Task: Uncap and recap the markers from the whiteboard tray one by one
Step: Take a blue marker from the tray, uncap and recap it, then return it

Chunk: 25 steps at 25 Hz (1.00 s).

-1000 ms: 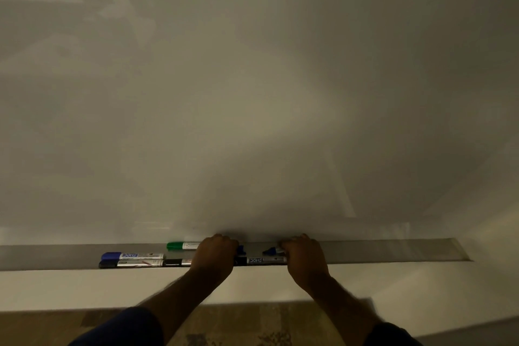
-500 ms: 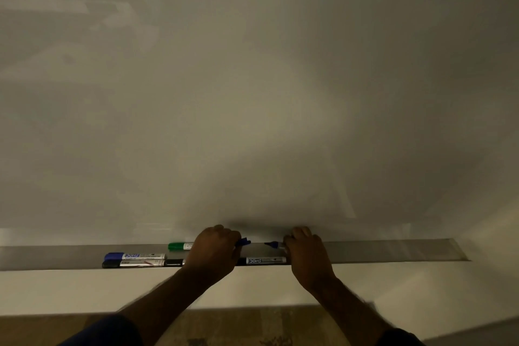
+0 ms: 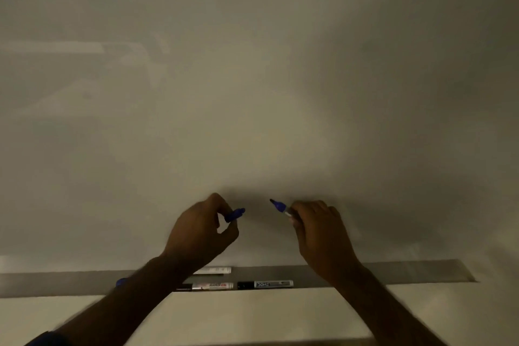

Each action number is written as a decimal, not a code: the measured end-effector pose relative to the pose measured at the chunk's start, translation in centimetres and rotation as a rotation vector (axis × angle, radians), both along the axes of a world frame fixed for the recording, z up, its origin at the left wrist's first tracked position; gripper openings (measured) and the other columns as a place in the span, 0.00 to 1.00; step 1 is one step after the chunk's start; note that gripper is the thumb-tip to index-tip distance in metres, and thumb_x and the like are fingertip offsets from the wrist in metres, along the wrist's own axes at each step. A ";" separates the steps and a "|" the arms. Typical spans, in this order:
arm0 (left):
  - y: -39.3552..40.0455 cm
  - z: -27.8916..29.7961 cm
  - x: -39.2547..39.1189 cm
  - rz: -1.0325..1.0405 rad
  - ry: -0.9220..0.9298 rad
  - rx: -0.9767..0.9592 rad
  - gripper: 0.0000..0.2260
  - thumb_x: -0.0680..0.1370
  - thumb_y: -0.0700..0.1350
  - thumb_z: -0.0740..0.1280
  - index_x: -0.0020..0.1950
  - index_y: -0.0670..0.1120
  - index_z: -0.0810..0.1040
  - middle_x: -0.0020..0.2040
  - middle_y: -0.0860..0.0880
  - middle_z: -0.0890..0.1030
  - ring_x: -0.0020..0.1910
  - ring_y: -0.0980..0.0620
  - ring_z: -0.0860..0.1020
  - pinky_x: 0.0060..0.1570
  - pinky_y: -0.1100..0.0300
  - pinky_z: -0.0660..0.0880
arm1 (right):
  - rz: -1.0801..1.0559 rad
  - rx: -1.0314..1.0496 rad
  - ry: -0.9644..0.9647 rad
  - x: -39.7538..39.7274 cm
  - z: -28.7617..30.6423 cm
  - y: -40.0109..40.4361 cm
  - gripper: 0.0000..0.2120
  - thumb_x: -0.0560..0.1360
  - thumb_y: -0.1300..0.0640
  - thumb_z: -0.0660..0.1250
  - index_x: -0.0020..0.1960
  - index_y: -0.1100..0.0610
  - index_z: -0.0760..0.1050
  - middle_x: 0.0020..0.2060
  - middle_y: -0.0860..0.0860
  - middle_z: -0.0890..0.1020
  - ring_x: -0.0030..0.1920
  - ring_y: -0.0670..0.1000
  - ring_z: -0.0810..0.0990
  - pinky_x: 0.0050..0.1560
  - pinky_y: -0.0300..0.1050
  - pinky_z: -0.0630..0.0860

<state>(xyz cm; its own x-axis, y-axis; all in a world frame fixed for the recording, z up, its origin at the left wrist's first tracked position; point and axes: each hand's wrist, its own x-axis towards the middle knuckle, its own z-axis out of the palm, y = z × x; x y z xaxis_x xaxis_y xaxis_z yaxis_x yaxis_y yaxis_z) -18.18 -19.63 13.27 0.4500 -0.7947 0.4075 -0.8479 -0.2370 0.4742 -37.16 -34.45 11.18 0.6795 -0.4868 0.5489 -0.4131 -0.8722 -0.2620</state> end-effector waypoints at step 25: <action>6.3 17.6 2.2 -0.165 0.150 -0.436 0.09 0.70 0.47 0.71 0.47 0.60 0.80 0.45 0.66 0.81 0.40 0.60 0.80 0.39 0.76 0.71 | 0.253 -0.268 -0.175 2.9 19.4 6.4 0.13 0.78 0.51 0.63 0.60 0.52 0.77 0.41 0.50 0.79 0.37 0.50 0.75 0.36 0.50 0.74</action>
